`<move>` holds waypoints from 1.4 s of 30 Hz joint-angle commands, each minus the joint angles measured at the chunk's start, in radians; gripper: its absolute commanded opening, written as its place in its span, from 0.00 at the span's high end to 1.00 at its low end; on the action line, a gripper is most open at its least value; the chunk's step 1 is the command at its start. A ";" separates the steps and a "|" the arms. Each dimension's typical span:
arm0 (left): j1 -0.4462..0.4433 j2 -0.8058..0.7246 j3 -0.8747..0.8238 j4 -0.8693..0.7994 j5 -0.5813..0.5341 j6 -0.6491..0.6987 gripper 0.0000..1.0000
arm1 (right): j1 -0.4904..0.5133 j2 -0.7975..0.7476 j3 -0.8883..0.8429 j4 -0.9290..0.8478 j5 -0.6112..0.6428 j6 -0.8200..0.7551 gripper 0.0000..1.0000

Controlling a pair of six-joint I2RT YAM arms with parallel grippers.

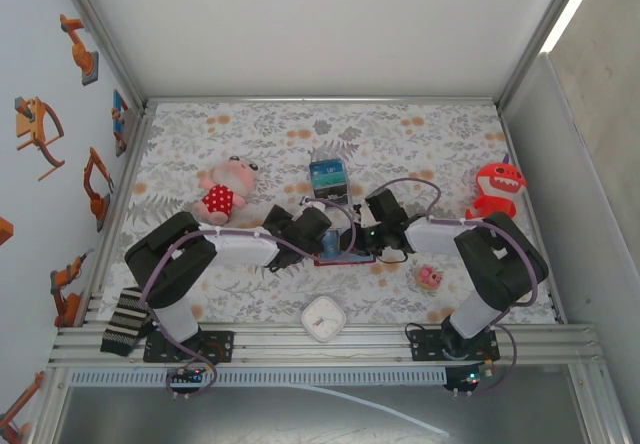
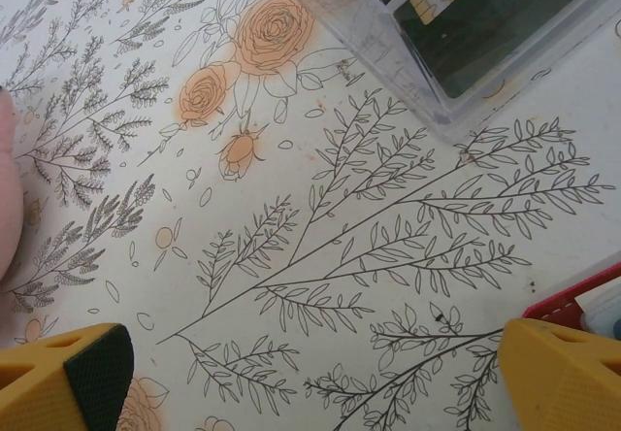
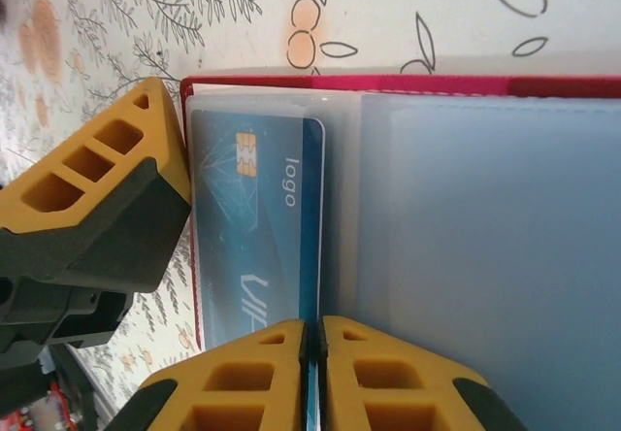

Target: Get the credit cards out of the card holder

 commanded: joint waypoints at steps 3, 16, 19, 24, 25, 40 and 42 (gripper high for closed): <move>-0.014 0.000 0.018 -0.060 -0.023 -0.010 0.03 | -0.014 0.002 -0.031 0.161 -0.071 0.070 0.89; -0.025 0.014 0.028 -0.061 -0.024 -0.011 0.03 | -0.016 0.049 -0.047 0.274 -0.109 0.103 0.88; -0.025 0.014 0.029 -0.060 -0.025 -0.014 0.03 | -0.016 0.042 -0.043 0.245 -0.098 0.088 0.91; -0.026 0.015 0.032 -0.058 -0.025 -0.012 0.03 | -0.016 0.043 -0.047 0.253 -0.099 0.087 0.90; -0.026 0.017 0.032 -0.059 -0.025 -0.012 0.03 | -0.016 0.044 -0.048 0.254 -0.098 0.086 0.90; -0.025 0.024 0.024 -0.052 -0.021 -0.011 0.03 | -0.016 -0.073 0.015 -0.086 0.093 -0.065 1.00; -0.026 0.020 0.021 -0.049 -0.023 -0.009 0.03 | -0.016 -0.078 0.016 -0.095 0.100 -0.065 1.00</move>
